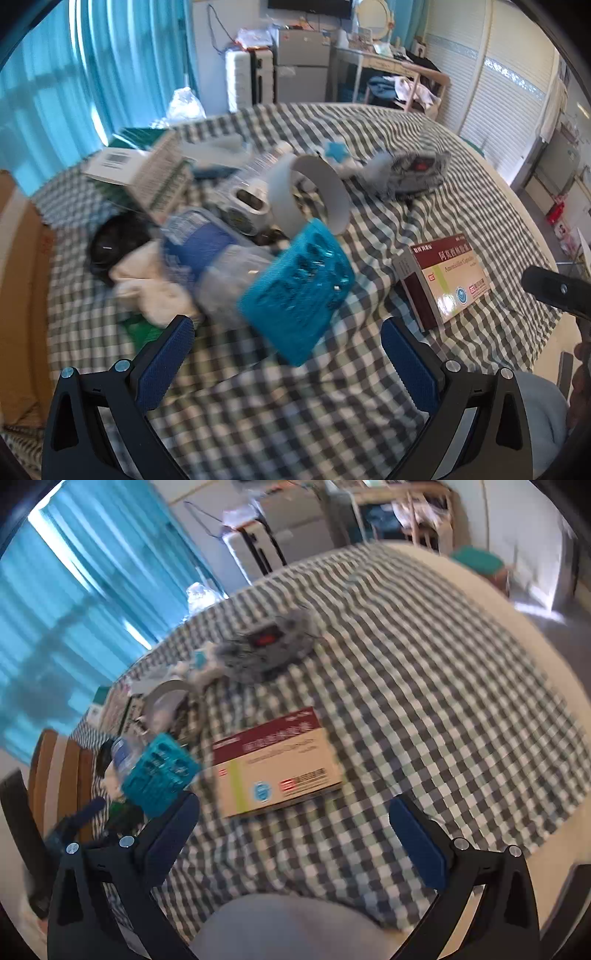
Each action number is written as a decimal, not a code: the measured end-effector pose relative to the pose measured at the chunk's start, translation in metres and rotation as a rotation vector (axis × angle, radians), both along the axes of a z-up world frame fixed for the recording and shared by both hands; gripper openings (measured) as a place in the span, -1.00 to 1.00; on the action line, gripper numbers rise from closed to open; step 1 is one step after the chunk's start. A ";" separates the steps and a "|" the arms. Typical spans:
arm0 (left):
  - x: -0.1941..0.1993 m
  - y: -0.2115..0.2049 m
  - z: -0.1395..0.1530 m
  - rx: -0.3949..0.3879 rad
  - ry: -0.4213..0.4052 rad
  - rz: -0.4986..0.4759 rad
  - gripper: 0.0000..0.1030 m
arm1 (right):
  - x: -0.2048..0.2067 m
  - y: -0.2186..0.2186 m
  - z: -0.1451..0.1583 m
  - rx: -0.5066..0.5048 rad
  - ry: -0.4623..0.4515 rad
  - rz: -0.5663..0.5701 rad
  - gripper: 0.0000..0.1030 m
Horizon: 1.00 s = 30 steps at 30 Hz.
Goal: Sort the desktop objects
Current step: 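Grasp the Amoxicillin box with the right tool while the left grasps the silver blister pack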
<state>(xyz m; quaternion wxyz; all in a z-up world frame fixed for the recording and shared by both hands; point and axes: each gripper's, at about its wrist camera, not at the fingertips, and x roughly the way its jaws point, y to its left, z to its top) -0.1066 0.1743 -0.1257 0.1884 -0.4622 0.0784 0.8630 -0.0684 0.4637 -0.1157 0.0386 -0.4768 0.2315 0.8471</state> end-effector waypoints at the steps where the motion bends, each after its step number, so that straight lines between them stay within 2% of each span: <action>1: -0.002 0.005 -0.005 -0.002 -0.008 -0.009 1.00 | -0.005 0.005 -0.006 -0.021 -0.009 -0.003 1.00; 5: -0.009 0.019 -0.021 -0.021 -0.025 -0.039 0.99 | -0.030 0.018 -0.030 -0.122 -0.060 0.014 1.00; 7: -0.014 0.021 -0.027 -0.017 -0.044 -0.043 0.93 | -0.043 0.020 -0.044 -0.165 -0.099 0.026 1.00; 10: -0.020 0.021 -0.035 -0.008 -0.074 -0.064 0.52 | -0.063 0.024 -0.075 -0.297 -0.165 0.038 1.00; 12: -0.022 0.022 -0.039 -0.013 -0.096 -0.077 0.01 | -0.069 0.024 -0.082 -0.318 -0.186 0.039 1.00; 13: -0.023 0.021 -0.040 0.000 -0.110 -0.089 -0.09 | -0.071 0.023 -0.080 -0.317 -0.184 0.049 0.95; 14: -0.023 0.021 -0.040 0.014 -0.119 -0.100 -0.26 | -0.071 0.020 -0.078 -0.313 -0.178 0.058 0.86; 15: -0.020 0.021 -0.038 0.021 -0.121 -0.110 -0.36 | -0.069 0.018 -0.077 -0.316 -0.167 0.066 0.57; 16: -0.018 0.022 -0.036 0.022 -0.116 -0.121 -0.36 | -0.068 0.016 -0.075 -0.325 -0.159 0.070 0.31; 17: -0.015 0.022 -0.032 0.024 -0.109 -0.131 -0.36 | -0.066 0.014 -0.074 -0.359 -0.142 0.076 0.18; 18: -0.012 0.022 -0.030 0.031 -0.103 -0.138 -0.36 | -0.065 0.011 -0.074 -0.413 -0.122 0.091 -0.07; 19: -0.011 0.022 -0.027 0.042 -0.103 -0.149 -0.36 | -0.063 0.007 -0.073 -0.466 -0.100 0.109 -0.14; 20: -0.011 0.021 -0.026 0.041 -0.098 -0.148 -0.38 | -0.061 0.004 -0.072 -0.498 -0.081 0.120 -0.14; 23: -0.019 0.016 -0.028 0.044 -0.111 -0.148 -0.38 | -0.062 -0.007 -0.066 -0.480 -0.074 0.133 -0.14; 26: -0.030 0.013 -0.033 0.054 -0.134 -0.138 -0.38 | -0.065 -0.009 -0.061 -0.527 -0.039 0.125 -0.14; 28: -0.038 0.007 -0.037 0.075 -0.159 -0.121 -0.38 | -0.069 -0.009 -0.058 -0.596 -0.007 0.133 -0.14; 30: -0.045 0.006 -0.042 0.093 -0.173 -0.115 -0.38 | -0.074 -0.012 -0.063 -0.725 0.032 0.149 -0.14</action>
